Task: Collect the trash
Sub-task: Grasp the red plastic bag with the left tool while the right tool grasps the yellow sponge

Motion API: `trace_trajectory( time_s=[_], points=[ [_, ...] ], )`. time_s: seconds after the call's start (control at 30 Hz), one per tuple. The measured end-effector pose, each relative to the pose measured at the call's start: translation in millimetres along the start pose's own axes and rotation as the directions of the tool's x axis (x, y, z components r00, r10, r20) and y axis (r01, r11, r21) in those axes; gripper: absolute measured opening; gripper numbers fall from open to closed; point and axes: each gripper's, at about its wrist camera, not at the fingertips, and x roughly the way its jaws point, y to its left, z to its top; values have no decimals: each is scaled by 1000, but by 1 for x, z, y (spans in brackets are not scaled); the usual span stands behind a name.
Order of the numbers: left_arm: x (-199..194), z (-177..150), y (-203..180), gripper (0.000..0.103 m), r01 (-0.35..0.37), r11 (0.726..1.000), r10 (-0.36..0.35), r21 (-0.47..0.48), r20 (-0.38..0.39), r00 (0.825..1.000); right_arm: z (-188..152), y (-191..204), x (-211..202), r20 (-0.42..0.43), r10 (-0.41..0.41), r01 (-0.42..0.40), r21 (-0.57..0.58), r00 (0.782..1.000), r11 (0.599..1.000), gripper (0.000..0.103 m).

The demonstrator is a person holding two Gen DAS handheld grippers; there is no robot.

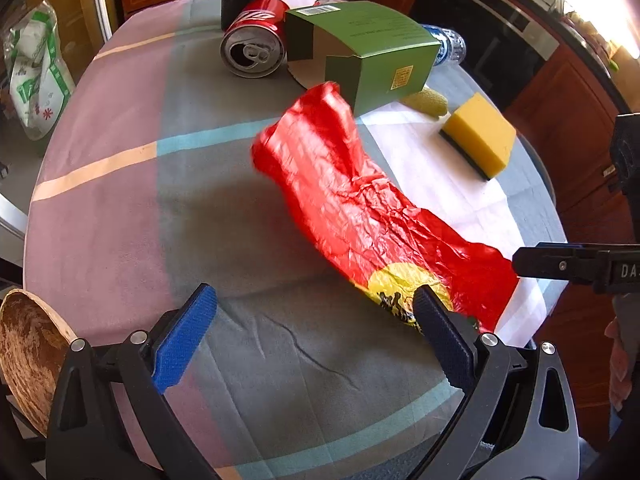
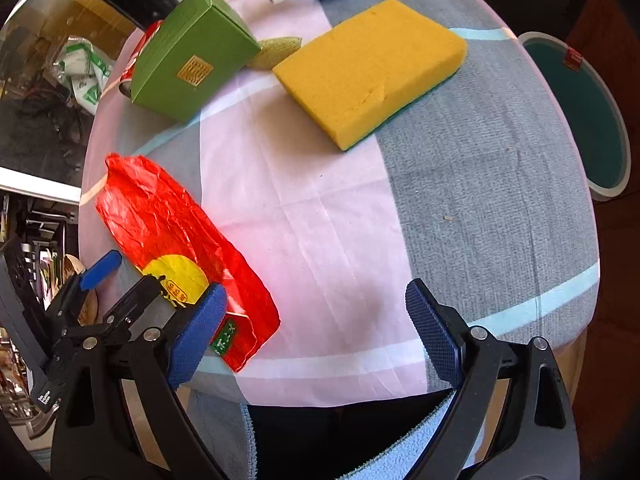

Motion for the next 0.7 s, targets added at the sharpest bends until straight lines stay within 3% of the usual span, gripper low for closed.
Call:
trace_trajectory(
  time_s=[0.2, 0.37, 0.53, 0.57, 0.6, 0.63, 0.7],
  points=[
    [4, 7, -6, 99, 23, 1000, -23, 11, 9, 1000, -1, 4, 12, -4, -64, 63, -30, 998, 998, 87],
    [9, 16, -21, 98, 135, 991, -135, 9, 20, 991, 1, 2, 14, -6, -44, 44, -26, 999, 999, 87],
    [15, 22, -46, 61, 162, 986, -163, 48, 18, 986, 2, -10, 10, -7, 33, -33, -1, 999, 999, 87],
    [17, 23, -50, 47, 163, 985, -164, 57, 16, 986, 3, -14, 9, -8, 59, -59, 12, 998, 998, 87],
    [20, 25, -54, 26, 173, 983, -174, 67, 7, 985, 4, -19, 8, -8, 82, -82, 28, 997, 996, 87],
    [23, 26, -58, 14, 184, 980, -184, 73, -3, 983, 6, -24, 6, -5, 88, -88, 43, 996, 995, 87],
    [25, 30, -65, 7, 180, 981, -181, 76, 10, 983, 8, -30, 4, 4, 76, -76, 59, 997, 995, 87]
  ],
)
